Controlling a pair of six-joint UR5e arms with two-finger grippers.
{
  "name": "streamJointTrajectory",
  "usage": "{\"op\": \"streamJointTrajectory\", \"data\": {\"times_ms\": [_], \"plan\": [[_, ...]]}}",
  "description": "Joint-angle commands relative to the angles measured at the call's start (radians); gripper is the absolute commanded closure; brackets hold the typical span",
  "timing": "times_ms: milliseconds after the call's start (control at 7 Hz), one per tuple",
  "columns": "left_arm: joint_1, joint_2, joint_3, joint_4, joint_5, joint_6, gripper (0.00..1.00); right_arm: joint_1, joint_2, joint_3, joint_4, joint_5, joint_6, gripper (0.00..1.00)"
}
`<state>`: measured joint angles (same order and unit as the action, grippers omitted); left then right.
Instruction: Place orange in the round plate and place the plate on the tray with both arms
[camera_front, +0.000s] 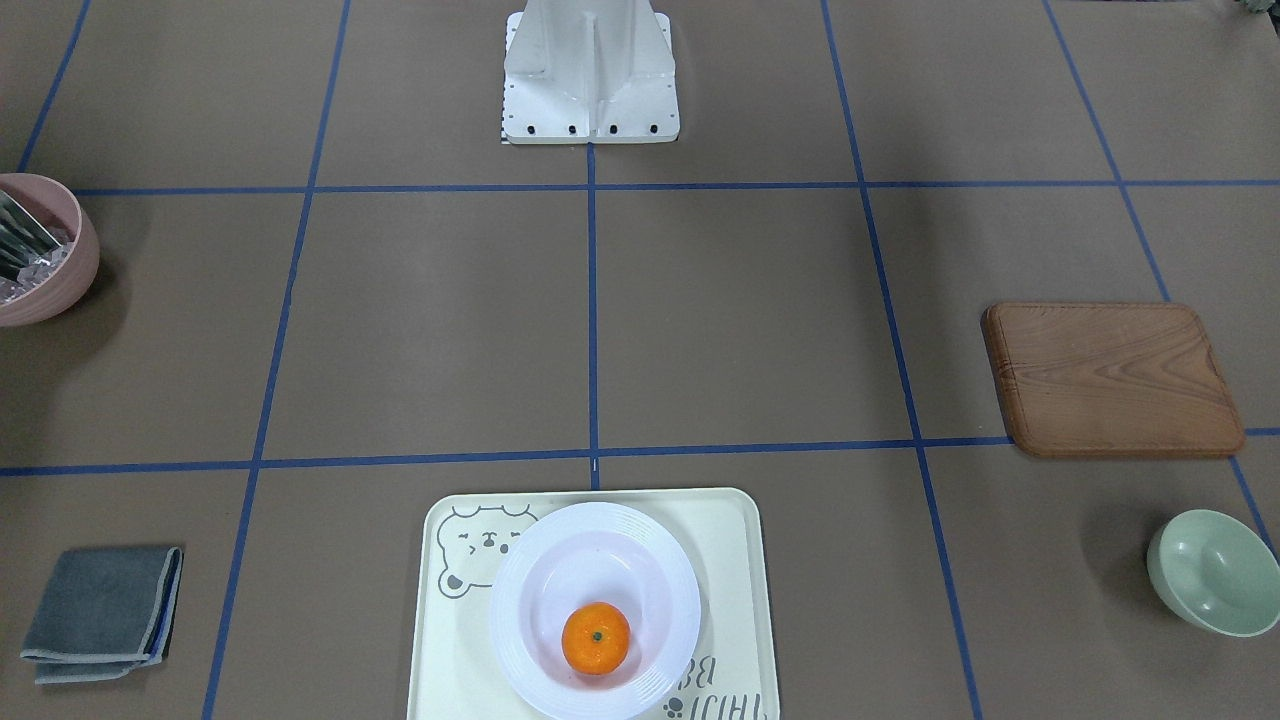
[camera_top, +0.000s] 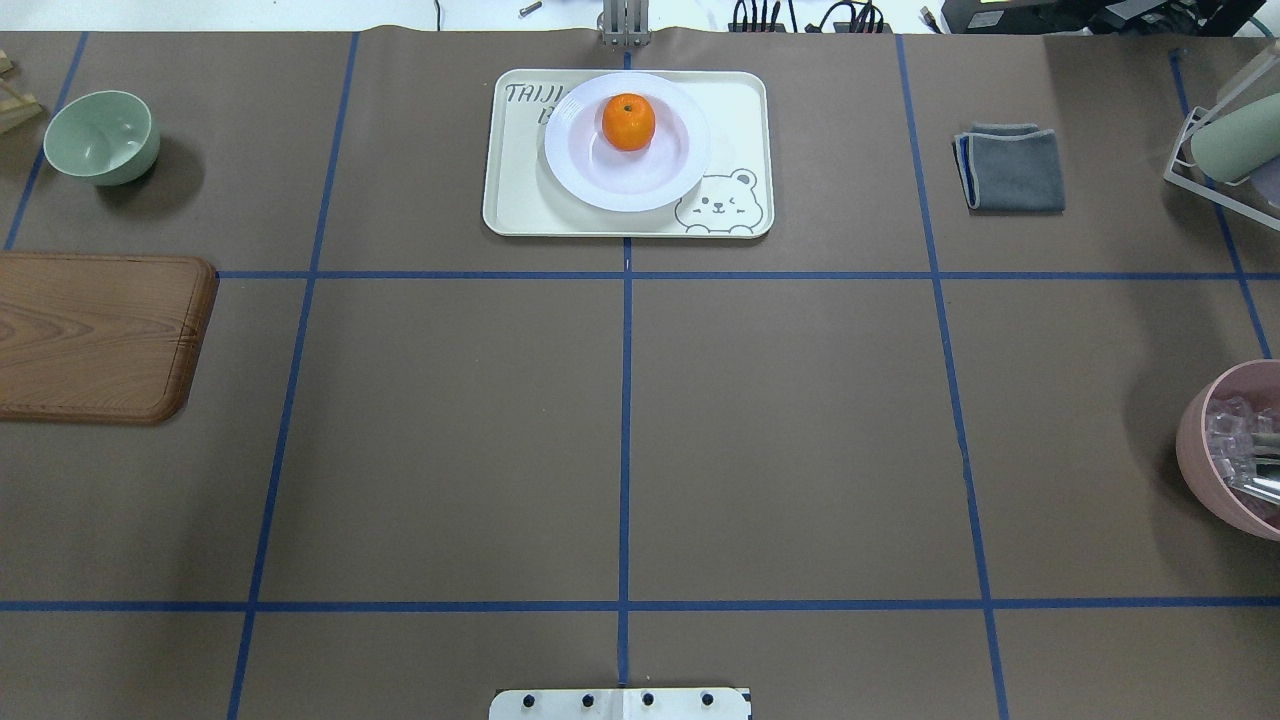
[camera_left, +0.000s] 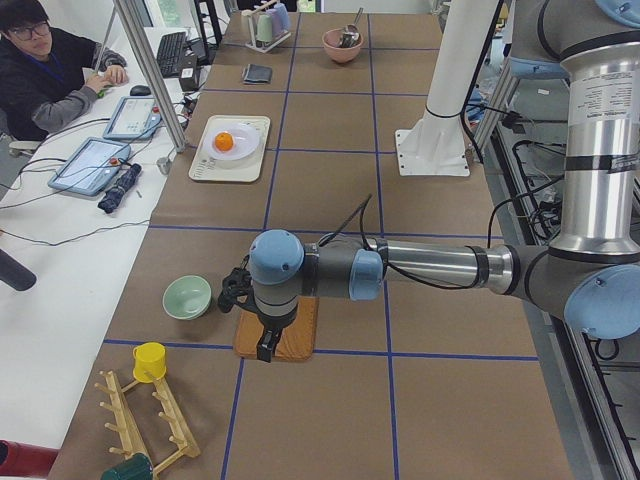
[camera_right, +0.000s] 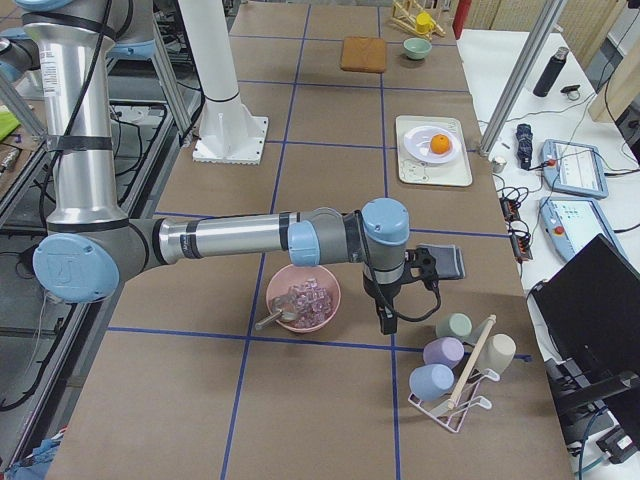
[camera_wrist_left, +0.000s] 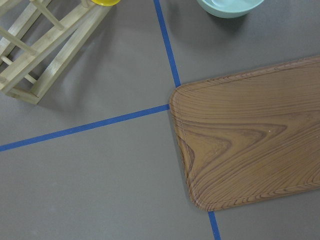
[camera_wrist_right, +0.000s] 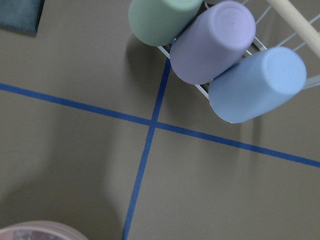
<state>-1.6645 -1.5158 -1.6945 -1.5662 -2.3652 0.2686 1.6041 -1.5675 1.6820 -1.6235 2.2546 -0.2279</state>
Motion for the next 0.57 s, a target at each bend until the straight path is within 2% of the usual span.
{"op": "streamJointTrajectory", "data": {"times_ms": [0, 429], "plan": [[-0.001, 0.005, 0.001, -0.003, -0.006, 0.001, 0.01, 0.01, -0.012, -0.002, -0.052, -0.016, -0.053, 0.0], [0.0, 0.006, 0.002, -0.003, -0.006, 0.001, 0.01, 0.008, -0.032, -0.008, -0.042, -0.02, -0.048, 0.0]]}}
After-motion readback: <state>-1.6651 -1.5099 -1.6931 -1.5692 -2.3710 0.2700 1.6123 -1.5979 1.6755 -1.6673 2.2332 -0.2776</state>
